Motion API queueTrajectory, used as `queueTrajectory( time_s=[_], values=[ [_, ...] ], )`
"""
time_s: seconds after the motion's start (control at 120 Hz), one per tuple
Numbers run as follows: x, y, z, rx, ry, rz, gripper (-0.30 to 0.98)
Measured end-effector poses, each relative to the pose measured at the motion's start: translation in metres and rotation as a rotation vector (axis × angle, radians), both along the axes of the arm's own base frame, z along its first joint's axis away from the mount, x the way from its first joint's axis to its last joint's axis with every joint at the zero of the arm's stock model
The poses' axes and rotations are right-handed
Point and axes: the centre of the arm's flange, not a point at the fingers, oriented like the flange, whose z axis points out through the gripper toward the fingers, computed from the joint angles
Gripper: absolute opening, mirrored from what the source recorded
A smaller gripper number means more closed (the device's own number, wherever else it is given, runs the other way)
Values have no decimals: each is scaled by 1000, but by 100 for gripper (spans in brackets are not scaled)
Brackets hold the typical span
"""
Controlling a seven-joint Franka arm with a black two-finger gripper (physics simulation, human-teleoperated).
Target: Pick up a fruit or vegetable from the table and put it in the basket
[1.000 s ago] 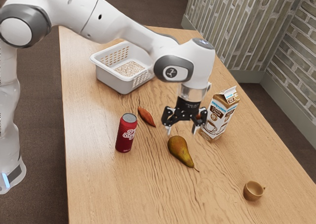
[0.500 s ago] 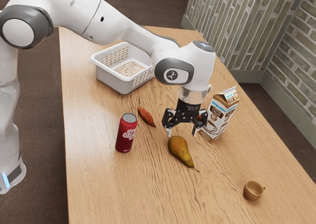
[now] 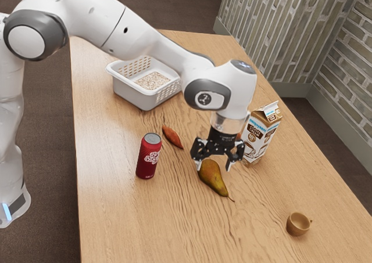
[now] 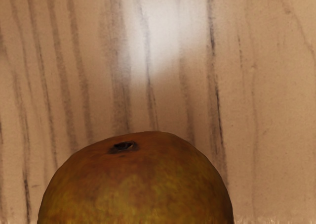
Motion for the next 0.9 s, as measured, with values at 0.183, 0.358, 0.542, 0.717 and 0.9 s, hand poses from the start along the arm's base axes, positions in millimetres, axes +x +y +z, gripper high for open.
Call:
queueTrajectory(
  time_s=[0.183, 0.358, 0.542, 0.717, 0.9],
  values=[
    [0, -1, -2, -1, 2, -1, 69],
    [1, -1, -8, 1, 14, 0, 69],
    [3, -2, -18, -1, 31, 3, 69],
    [3, -2, -24, -5, 43, 7, 66],
    [1, -2, -19, -19, 50, 15, 35]
  ],
)
